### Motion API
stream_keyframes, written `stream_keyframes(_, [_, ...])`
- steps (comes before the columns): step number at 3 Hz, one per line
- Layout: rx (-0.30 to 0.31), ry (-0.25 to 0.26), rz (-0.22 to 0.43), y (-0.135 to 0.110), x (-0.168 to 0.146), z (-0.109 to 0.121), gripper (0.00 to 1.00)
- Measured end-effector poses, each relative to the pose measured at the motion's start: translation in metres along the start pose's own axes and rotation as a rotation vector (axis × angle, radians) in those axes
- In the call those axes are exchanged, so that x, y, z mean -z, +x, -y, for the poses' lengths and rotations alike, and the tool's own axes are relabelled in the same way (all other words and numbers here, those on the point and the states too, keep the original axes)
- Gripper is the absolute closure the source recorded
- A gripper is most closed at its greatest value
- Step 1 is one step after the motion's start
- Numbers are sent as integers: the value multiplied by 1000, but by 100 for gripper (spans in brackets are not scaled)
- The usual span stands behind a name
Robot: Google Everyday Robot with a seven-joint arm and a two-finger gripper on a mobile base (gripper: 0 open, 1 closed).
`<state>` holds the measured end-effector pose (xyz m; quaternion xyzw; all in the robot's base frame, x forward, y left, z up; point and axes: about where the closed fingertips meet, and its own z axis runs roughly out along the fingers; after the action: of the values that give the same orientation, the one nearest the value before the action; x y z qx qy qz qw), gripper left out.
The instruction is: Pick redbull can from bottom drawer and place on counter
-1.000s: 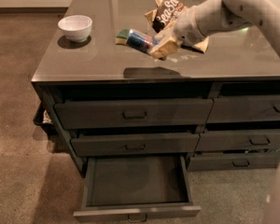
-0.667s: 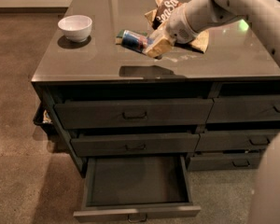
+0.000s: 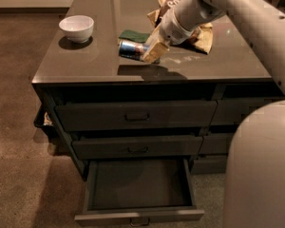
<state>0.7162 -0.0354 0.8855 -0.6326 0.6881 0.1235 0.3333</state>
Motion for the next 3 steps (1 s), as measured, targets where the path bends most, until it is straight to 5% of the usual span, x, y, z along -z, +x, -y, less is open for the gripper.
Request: stream_keyframes(3, [-1, -43, -20, 6, -11, -3, 36])
